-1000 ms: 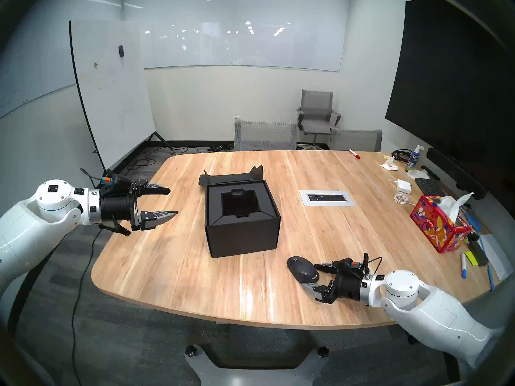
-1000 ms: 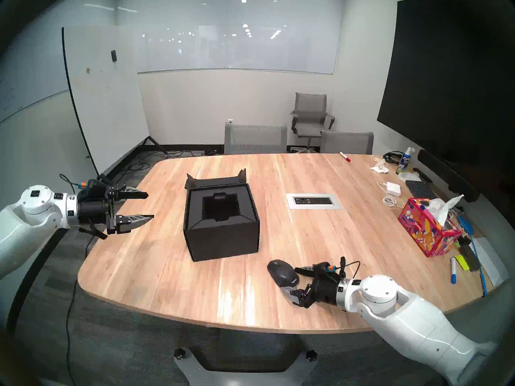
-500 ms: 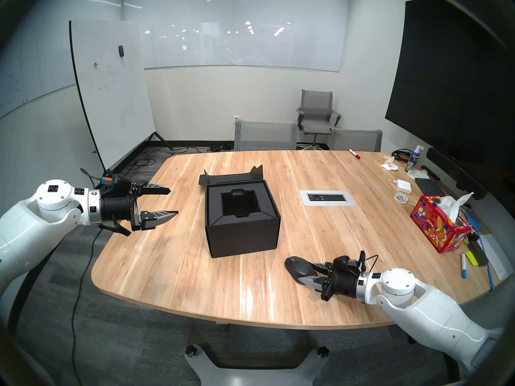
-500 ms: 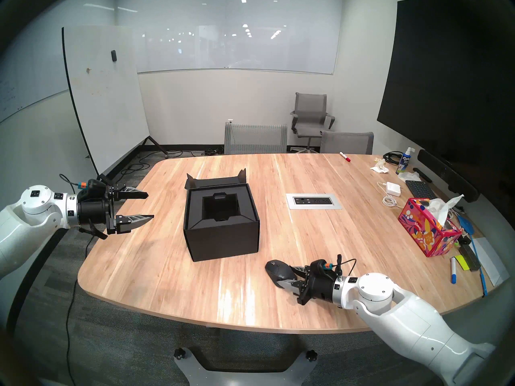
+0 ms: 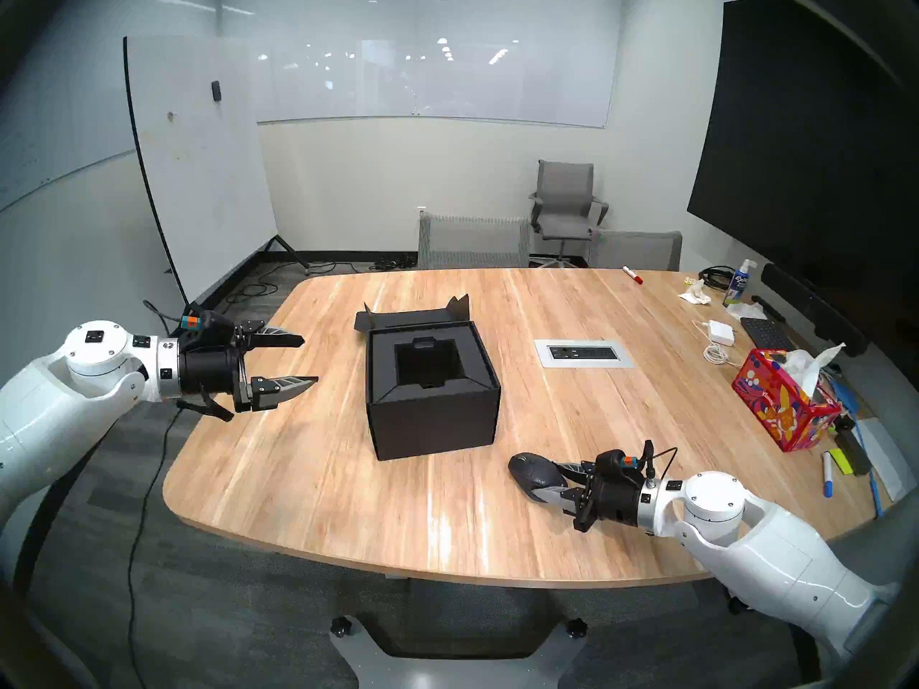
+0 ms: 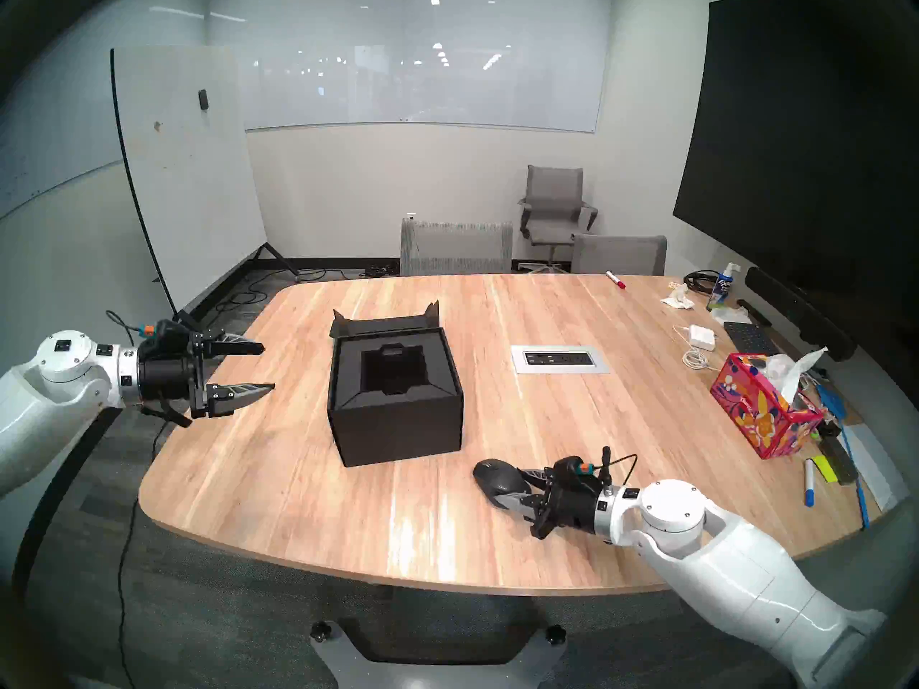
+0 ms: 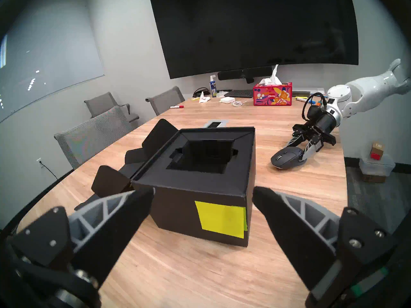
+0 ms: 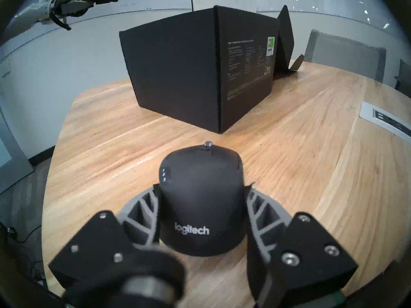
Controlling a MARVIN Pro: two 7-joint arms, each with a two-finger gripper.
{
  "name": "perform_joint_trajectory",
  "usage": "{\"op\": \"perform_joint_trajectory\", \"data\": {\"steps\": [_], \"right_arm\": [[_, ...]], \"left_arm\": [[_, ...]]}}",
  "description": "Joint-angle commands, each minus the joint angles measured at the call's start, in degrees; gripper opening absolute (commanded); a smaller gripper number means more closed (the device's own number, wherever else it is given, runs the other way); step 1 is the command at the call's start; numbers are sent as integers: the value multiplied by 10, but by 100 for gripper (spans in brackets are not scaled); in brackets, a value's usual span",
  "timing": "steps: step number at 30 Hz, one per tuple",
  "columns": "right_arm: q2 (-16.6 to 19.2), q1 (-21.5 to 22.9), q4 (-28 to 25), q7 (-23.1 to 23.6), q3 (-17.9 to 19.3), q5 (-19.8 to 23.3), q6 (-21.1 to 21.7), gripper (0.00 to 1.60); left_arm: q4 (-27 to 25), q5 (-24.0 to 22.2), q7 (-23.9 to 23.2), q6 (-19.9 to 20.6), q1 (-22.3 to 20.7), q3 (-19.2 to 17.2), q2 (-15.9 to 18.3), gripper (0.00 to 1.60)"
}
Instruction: Open the box and place the mouse inside
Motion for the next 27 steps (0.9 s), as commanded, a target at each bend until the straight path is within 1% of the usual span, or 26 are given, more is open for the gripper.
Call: {"op": "perform_joint_trajectory", "data": {"steps": [1, 8, 14, 21, 27], "right_arm": [[28, -1, -52, -11, 27, 8, 14, 0], [43, 8, -77, -10, 42, 10, 39, 0], [52, 30, -92, -3, 52, 8, 61, 0], [55, 56, -96, 12, 56, 5, 81, 0], [52, 86, -94, 34, 54, 3, 98, 0]], "left_arm": [[-2, -4, -1, -2, -6, -7, 2, 160], [-2, -4, -1, -2, -6, -6, 2, 160], [-2, -4, 0, -2, -7, -6, 2, 160], [-2, -4, 0, -3, -7, -5, 3, 160], [-2, -5, 0, -3, -7, -5, 3, 160]]}}
